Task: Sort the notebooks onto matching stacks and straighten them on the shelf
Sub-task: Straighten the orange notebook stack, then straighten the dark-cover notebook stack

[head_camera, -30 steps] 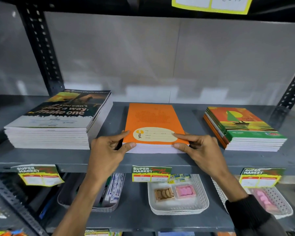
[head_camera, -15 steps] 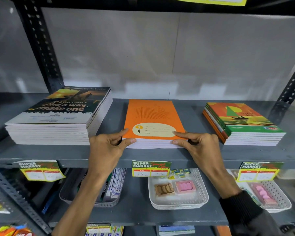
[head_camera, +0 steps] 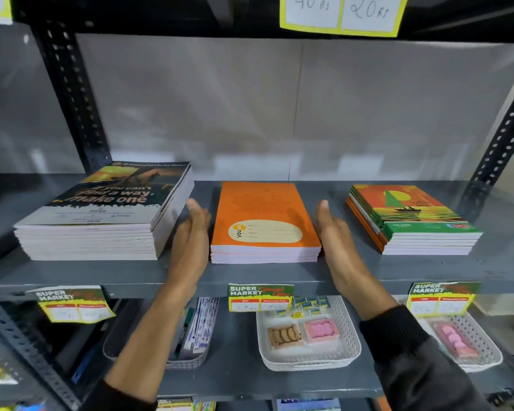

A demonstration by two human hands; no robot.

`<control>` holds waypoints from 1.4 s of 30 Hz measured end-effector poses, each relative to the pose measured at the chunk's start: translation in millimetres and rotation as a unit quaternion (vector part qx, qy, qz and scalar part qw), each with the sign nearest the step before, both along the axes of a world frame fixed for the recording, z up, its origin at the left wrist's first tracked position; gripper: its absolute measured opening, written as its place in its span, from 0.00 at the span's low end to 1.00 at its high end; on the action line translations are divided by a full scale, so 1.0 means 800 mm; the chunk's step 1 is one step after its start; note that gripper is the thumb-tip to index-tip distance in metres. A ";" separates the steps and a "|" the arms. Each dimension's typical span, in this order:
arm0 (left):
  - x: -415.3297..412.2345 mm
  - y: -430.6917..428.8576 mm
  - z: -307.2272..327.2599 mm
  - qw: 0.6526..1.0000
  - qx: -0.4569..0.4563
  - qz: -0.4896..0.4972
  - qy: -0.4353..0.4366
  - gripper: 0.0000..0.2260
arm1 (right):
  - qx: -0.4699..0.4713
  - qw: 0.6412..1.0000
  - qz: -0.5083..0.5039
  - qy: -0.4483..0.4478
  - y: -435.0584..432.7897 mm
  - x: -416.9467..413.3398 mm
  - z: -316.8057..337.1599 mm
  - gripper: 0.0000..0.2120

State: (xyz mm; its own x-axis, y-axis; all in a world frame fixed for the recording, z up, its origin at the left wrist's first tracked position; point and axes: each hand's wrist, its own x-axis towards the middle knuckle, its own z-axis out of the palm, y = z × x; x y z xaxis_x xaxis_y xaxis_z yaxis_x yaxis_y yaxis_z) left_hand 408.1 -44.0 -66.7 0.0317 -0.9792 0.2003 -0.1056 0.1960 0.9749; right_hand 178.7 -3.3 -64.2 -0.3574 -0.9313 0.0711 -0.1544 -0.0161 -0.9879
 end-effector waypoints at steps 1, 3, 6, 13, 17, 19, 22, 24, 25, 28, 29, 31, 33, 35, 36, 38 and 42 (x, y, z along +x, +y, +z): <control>-0.005 -0.003 0.001 0.999 0.029 -0.022 0.017 0.43 | 0.030 0.998 0.006 -0.058 -0.007 0.004 0.002 0.30; -0.013 -0.005 0.003 0.998 0.052 -0.037 0.024 0.43 | 0.042 0.994 0.004 -0.100 -0.013 0.011 0.006 0.29; -0.021 -0.005 0.002 0.998 0.062 -0.013 0.031 0.39 | 0.058 0.994 -0.023 -0.086 -0.021 0.016 0.007 0.27; -0.020 -0.004 0.002 0.998 0.067 -0.007 0.005 0.31 | 0.116 0.990 -0.001 -0.077 -0.011 0.022 0.019 0.29; 0.001 0.000 0.023 0.998 0.012 -0.022 -0.053 0.30 | 0.067 0.990 -0.047 0.117 -0.005 0.036 0.038 0.32; 0.015 -0.002 0.040 0.991 -0.055 0.025 -0.123 0.29 | -0.017 0.973 -0.066 0.221 -0.003 0.065 0.053 0.33; 0.053 -0.007 0.067 0.974 -0.125 0.044 -0.184 0.24 | -0.083 0.965 -0.017 0.248 -0.015 0.121 0.071 0.34; 0.087 -0.012 0.078 0.965 -0.152 0.052 -0.209 0.24 | -0.097 0.962 0.022 0.254 -0.026 0.159 0.078 0.34; 0.103 -0.015 0.081 0.960 -0.165 0.057 -0.219 0.25 | -0.097 0.961 0.036 0.255 -0.032 0.173 0.080 0.34; 0.161 -0.020 0.080 0.950 -0.195 0.085 -0.228 0.24 | -0.095 0.958 0.074 0.259 -0.051 0.220 0.076 0.35; 0.179 -0.023 0.079 0.947 -0.201 0.097 -0.233 0.23 | -0.095 0.957 0.085 0.261 -0.057 0.233 0.074 0.36; 0.214 -0.033 0.073 0.939 -0.202 0.119 -0.251 0.21 | -0.093 0.954 0.107 0.266 -0.068 0.258 0.068 0.36; 0.245 -0.044 0.064 0.935 -0.195 0.140 -0.259 0.20 | -0.087 0.949 0.124 0.275 -0.076 0.281 0.062 0.37; 0.270 -0.055 0.050 0.938 -0.176 0.163 -0.250 0.18 | -0.085 0.945 0.143 0.280 -0.084 0.299 0.054 0.36; 0.278 -0.059 0.044 0.940 -0.167 0.173 -0.242 0.16 | -0.083 0.945 0.152 0.277 -0.085 0.304 0.050 0.36; 0.289 -0.065 0.033 0.943 -0.154 0.202 -0.214 0.15 | -0.073 0.947 0.165 0.267 -0.088 0.313 0.042 0.36; 0.305 -0.072 0.015 0.946 -0.137 0.257 -0.143 0.13 | -0.092 0.947 0.159 0.264 -0.088 0.310 0.033 0.31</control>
State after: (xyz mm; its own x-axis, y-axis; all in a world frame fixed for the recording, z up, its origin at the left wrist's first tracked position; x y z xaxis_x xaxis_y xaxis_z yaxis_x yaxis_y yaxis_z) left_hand 652.2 -101.5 -54.5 0.3958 -0.7594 0.5165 -0.5073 0.2881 0.8122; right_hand 426.8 -73.7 -38.1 0.0703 -0.9404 0.3328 -0.5846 -0.3091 -0.7501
